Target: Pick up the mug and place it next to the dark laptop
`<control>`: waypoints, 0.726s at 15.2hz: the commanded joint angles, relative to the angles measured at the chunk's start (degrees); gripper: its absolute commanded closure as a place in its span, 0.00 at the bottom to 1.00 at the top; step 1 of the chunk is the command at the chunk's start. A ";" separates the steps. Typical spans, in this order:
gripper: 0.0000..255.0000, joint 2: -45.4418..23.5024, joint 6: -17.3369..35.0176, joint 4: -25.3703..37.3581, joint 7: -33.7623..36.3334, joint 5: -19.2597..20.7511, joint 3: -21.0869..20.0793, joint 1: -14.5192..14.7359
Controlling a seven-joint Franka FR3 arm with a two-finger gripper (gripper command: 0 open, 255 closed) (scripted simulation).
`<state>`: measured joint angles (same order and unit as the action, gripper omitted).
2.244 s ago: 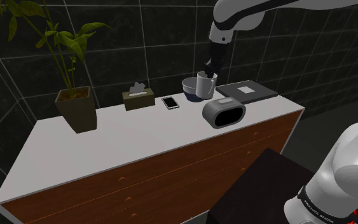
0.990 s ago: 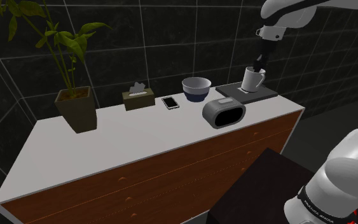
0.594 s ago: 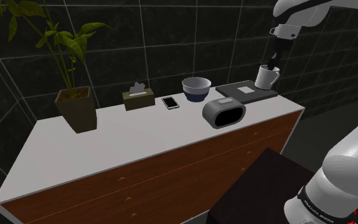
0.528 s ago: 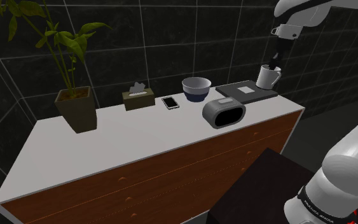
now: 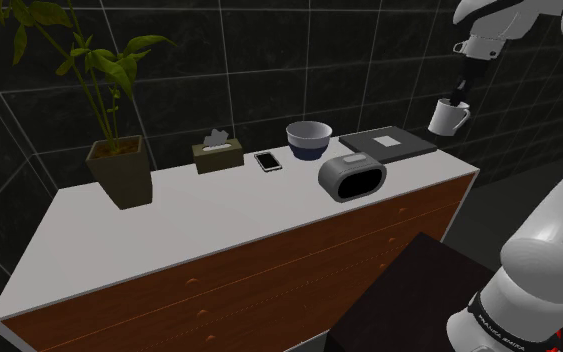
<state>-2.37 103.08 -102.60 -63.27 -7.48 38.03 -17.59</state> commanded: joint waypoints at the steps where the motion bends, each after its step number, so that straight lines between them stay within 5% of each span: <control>1: 1.00 -3.65 -1.26 3.63 -4.17 -2.29 1.62 -2.11; 7: 1.00 -14.17 -5.84 15.01 -13.45 -8.97 3.64 -9.89; 11: 1.00 -14.21 -2.82 11.97 -13.85 -9.11 3.44 -9.60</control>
<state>-16.56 99.52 -89.92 -77.01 -16.53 41.52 -27.27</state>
